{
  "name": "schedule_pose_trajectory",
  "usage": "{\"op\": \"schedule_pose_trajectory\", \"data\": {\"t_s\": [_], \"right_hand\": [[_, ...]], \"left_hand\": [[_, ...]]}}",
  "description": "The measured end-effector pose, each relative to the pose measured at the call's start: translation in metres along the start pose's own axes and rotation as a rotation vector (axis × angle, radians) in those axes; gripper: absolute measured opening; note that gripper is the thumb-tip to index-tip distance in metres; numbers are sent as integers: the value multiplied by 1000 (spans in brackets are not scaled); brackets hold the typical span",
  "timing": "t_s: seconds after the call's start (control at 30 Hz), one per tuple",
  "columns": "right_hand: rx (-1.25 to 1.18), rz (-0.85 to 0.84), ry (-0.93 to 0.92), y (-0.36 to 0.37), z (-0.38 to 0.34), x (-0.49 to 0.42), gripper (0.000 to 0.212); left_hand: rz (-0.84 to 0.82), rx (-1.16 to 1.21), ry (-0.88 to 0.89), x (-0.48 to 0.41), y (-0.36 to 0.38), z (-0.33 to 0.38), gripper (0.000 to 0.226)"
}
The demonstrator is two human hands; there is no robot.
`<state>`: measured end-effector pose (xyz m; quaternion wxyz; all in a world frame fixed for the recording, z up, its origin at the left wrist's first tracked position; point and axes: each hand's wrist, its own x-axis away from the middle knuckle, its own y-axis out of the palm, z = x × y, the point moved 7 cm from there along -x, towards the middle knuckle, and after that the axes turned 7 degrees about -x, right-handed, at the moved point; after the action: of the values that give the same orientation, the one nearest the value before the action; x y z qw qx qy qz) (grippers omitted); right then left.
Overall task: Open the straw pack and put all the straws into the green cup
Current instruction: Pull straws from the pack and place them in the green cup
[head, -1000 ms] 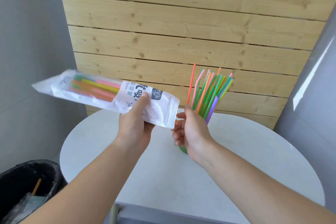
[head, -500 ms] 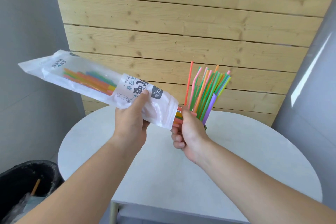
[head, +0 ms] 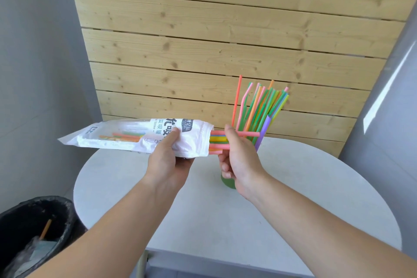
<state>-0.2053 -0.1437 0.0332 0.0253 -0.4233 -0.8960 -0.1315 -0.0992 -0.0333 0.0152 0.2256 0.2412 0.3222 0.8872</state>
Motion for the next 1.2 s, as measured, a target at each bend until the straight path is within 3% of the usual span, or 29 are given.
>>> {"op": "schedule_pose_trajectory", "data": {"t_s": [0.2,0.33,0.43,0.57,0.67,0.87,1.1,1.2], "right_hand": [[-93,171,-45,-20,-6,-12,47],[-109,240,-120,-33,-16,-16,28],[-69,196,-141,-31,-19,-18,16],[141,61,-127,-16,-16,-15,36],[275,-21,-142,-9,-17,-11,39],[301,-102,-244,-9,-22,-10,14],[322,-38,-339,-18,-38,-12,8],[325,-91,-355,-15,-42,-7,12]], "left_hand": [[17,13,2,1,-2,4,34],[4,3,16,0,-1,9,31],[-9,1,23,-2,-1,8,33],[-29,-28,27,-2,2,3,23],[-39,-60,29,-1,4,2,17],[-39,-57,40,-6,0,4,33],[-12,-38,51,-9,-4,4,22],[-2,-37,50,-8,-4,4,27]]}}
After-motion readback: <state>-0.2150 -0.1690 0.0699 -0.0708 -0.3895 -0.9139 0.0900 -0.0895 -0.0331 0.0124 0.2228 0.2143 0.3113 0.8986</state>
